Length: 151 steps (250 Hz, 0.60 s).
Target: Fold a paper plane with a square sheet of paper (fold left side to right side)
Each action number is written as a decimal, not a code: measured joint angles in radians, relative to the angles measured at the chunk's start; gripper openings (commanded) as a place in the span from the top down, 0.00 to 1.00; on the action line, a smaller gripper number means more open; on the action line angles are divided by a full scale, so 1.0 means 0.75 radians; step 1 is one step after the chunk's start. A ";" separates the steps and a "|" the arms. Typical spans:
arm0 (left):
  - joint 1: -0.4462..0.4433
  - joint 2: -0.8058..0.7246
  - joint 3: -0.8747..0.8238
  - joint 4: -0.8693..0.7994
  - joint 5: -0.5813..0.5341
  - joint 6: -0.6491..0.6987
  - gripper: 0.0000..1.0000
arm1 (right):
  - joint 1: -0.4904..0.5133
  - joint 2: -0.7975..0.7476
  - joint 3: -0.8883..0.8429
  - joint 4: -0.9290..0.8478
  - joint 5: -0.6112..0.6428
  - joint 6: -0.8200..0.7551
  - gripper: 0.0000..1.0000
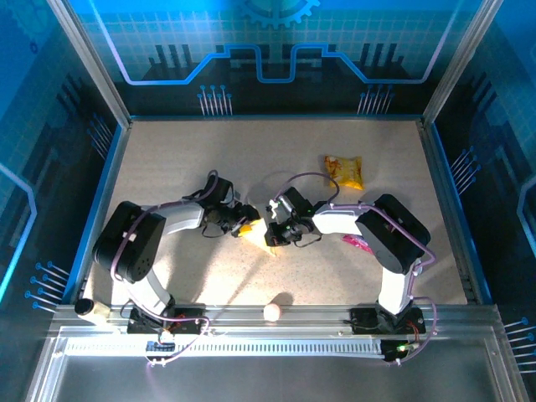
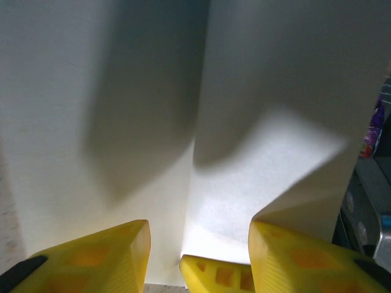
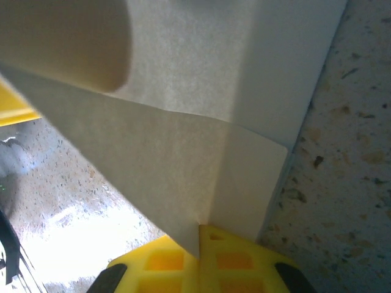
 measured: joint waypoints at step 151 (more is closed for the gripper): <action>-0.036 0.099 0.068 0.005 -0.031 0.033 0.53 | -0.014 -0.030 -0.072 0.109 -0.039 0.040 0.80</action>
